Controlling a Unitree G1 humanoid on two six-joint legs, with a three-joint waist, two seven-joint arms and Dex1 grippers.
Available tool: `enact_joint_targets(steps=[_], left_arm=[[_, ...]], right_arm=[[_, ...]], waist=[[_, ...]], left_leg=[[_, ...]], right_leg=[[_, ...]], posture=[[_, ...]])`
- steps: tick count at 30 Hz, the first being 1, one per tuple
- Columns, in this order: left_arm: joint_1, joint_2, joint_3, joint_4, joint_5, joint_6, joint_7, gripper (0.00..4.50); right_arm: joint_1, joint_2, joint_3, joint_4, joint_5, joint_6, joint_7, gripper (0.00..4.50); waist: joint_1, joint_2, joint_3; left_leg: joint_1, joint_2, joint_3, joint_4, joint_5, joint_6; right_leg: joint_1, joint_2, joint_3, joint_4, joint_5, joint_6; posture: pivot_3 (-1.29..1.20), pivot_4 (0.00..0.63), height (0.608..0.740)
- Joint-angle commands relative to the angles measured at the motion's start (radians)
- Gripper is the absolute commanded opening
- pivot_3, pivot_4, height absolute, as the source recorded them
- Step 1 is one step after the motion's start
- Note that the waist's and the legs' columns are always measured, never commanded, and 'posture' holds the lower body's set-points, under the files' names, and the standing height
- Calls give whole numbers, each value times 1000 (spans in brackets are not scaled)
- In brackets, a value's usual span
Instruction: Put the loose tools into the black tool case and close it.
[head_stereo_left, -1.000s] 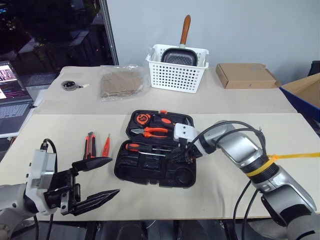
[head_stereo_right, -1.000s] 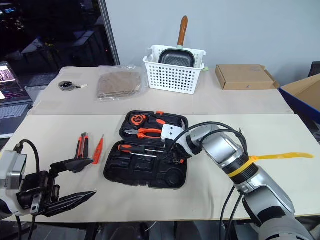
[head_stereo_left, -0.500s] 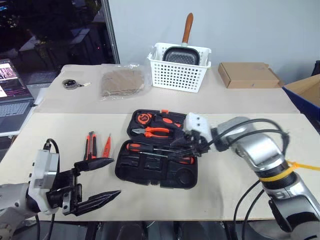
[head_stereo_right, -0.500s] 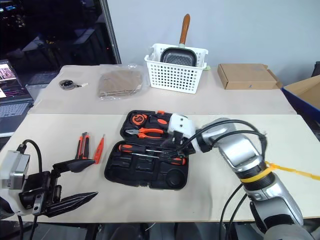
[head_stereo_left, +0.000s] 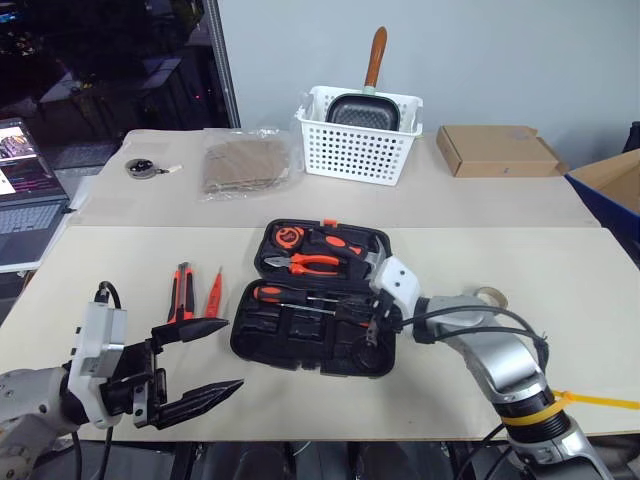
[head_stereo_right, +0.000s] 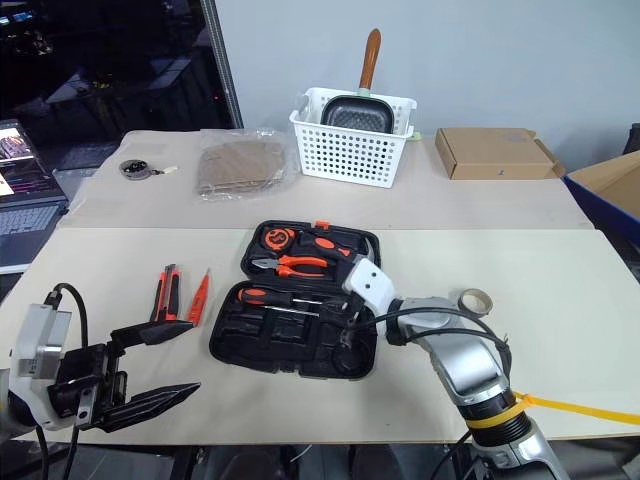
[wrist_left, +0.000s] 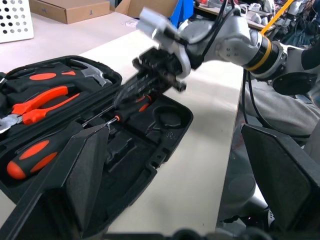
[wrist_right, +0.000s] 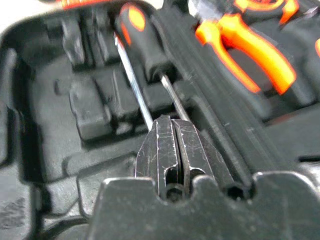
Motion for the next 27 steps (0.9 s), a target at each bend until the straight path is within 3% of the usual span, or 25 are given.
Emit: enact_joint_targets(steps=[1,8,11,13,17,22,24,27], left_arm=[[6,-3,28,-10,2,-31,-3,4500],[40,-24,28,-24,12,-35,34,4500],[53,-57,44,-21,9,-28,99,4500],[58,-78,51,-23,29,-35,145,4500],[43,-112,38,-41,58,-22,263,4500],[-8,-165,-2,-47,140,24,507,4500],[-53,-177,-16,-42,164,141,699,4500],[-153,-137,-16,0,78,393,898,4500]], right_arm=[[18,-32,69,42,-66,-27,15,32],[18,-69,146,111,-163,-84,25,32],[39,13,6,69,-24,-164,2,32],[56,61,-109,32,143,-236,83,32],[80,16,-205,-31,258,-253,176,32],[77,-50,-265,-104,400,-185,264,1379],[53,-73,-289,-128,447,-158,276,2067],[19,-110,-316,-142,511,-131,314,3096]], waist=[[-1,0,0],[1,-3,-3],[2,-7,-6],[3,-7,-6],[2,-2,-1],[2,-1,-1],[3,-1,0],[3,-2,1]], left_leg=[[0,0,0,0,0,0],[5,0,0,0,0,0],[6,1,0,0,0,0],[5,2,0,0,0,0],[3,2,0,0,0,0],[2,2,-1,0,-1,1],[2,2,-1,0,-1,1],[2,2,-3,0,0,0]], right_leg=[[0,0,0,0,0,0],[4,-1,0,0,-1,0],[4,-1,0,0,-1,-2],[4,-2,1,0,-2,-3],[2,-1,1,1,0,0],[2,-2,1,0,0,0],[2,-2,2,0,0,0],[3,-2,2,1,0,0]], posture=[[0,150,740],[0,150,740],[0,150,740],[0,150,740],[0,150,740],[0,150,740],[0,150,740],[0,150,740]])
